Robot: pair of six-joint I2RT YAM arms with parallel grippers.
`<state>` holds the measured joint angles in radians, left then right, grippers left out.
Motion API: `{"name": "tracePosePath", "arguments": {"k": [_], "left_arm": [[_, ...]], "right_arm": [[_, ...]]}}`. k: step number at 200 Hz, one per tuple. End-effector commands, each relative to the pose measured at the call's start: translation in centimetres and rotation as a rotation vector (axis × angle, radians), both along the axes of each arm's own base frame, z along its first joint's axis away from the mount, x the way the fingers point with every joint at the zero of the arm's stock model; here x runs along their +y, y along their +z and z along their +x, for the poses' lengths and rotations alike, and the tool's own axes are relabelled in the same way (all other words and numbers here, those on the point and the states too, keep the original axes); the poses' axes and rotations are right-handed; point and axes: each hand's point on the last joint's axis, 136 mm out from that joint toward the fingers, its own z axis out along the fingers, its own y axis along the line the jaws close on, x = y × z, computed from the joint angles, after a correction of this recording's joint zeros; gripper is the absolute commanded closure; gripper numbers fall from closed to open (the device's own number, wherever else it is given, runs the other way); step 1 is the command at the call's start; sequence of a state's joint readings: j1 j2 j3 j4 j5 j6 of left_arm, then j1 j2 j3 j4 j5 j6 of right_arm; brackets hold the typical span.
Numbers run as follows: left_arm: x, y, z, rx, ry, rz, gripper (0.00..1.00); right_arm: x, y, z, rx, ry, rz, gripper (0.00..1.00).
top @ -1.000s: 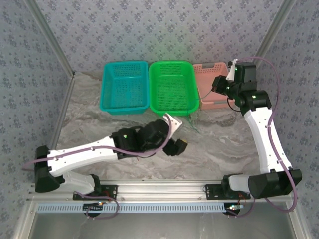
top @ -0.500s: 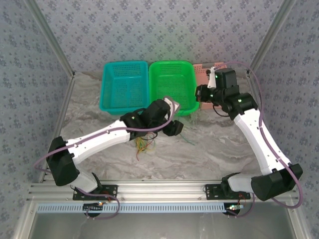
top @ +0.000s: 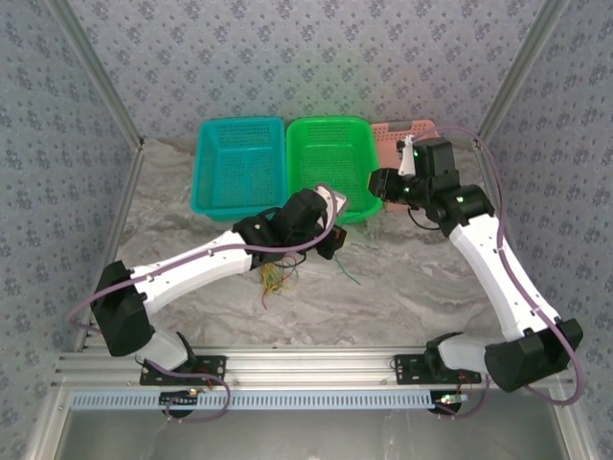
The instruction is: Untangle the cables
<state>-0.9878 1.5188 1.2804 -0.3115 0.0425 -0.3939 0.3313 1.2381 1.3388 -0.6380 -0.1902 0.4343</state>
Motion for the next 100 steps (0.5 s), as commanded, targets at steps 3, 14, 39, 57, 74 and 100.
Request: {"name": "tracePosePath", "arguments": {"k": [3,14,39,57,74,100], "left_arm": [[0.2,2.6,0.4,-0.006,0.014,-0.121,1.0],[0.4,2.7,0.6,-0.001,0.029,-0.141,1.0],[0.2,2.7,1.0,0.017,0.037,-0.173,1.0],[-0.3,2.7,1.0,0.031,0.027,-0.193,1.0],[-0.7,2.6,1.0,0.041,0.02,-0.209,1.0],[-1.2,2.5,0.8,0.056,0.009,-0.221,1.0]], "right_arm": [[0.0,2.6,-2.0,-0.069,-0.007,0.124,0.61],[-0.1,2.3,-2.7,-0.046,-0.026,0.156,0.54],[0.9,0.5,-4.7,-0.005,-0.035,0.284,0.45],[2.3,-0.3,-5.6,0.017,-0.015,0.362,0.44],[3.5,-1.3,-5.6,0.041,-0.006,0.402,0.47],[4.6,-1.4,-5.0,0.04,-0.006,0.445,0.5]]}}
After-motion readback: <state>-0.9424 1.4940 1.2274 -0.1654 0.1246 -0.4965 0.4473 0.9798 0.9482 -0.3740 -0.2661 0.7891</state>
